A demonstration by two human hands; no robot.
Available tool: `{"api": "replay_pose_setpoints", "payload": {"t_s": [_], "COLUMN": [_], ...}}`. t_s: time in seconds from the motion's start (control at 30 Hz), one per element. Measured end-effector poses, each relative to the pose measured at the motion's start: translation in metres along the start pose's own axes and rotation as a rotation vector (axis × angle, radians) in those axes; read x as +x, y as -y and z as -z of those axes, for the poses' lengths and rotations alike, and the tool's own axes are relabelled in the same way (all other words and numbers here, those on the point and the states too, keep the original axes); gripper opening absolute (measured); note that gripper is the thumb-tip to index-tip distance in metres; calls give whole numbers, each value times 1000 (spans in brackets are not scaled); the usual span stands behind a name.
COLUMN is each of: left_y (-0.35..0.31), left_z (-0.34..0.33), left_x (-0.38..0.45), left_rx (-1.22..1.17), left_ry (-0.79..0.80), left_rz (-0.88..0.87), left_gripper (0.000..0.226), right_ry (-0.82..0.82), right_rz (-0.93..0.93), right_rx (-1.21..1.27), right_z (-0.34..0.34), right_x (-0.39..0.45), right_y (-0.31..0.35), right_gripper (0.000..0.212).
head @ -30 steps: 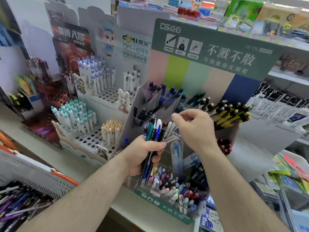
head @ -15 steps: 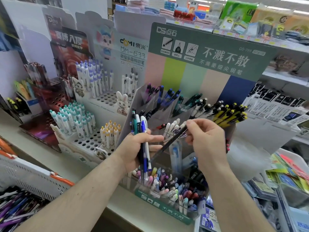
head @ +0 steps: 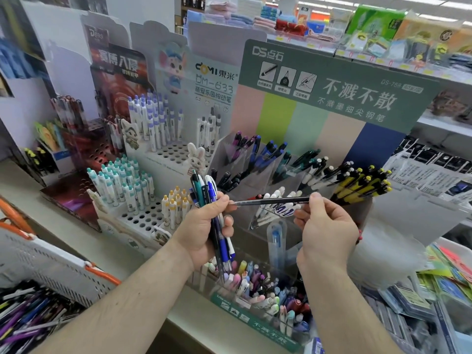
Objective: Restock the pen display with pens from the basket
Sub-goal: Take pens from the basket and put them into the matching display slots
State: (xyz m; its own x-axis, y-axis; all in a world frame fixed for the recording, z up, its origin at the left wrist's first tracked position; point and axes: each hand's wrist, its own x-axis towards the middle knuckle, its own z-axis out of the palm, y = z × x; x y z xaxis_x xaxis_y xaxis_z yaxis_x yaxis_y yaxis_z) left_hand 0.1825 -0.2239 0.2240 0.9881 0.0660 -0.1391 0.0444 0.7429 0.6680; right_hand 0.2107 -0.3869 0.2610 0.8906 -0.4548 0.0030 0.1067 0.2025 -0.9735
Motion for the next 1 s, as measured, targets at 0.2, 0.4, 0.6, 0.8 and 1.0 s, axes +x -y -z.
{"api": "replay_pose_setpoints", "payload": {"t_s": [0.2,0.4,0.6,0.8,1.0], "left_y": [-12,-23,-26,-31,-30], "left_z": [6,23,33,40,42], "left_x": [2,3,-2,-9,-14], "left_rx": [-110,-62,73,210,272], "left_ry": [-117,-135,-126,-90,-34], "left_rz": [-55,-28,-48,-60,-47], "left_gripper": [11,16,14,14,12], "right_ry": [95,29,151,474,561], "right_rz": [103,497,918,790,669], "right_rx": [-1,-48,-502,-1112,-1177], "right_z": [-17,-43,-86,-114,-118], "right_x": [-8,12,29,22,23], "right_y": [0,14,-6,-11,-10], "right_gripper": [2,5,18,24,44]}}
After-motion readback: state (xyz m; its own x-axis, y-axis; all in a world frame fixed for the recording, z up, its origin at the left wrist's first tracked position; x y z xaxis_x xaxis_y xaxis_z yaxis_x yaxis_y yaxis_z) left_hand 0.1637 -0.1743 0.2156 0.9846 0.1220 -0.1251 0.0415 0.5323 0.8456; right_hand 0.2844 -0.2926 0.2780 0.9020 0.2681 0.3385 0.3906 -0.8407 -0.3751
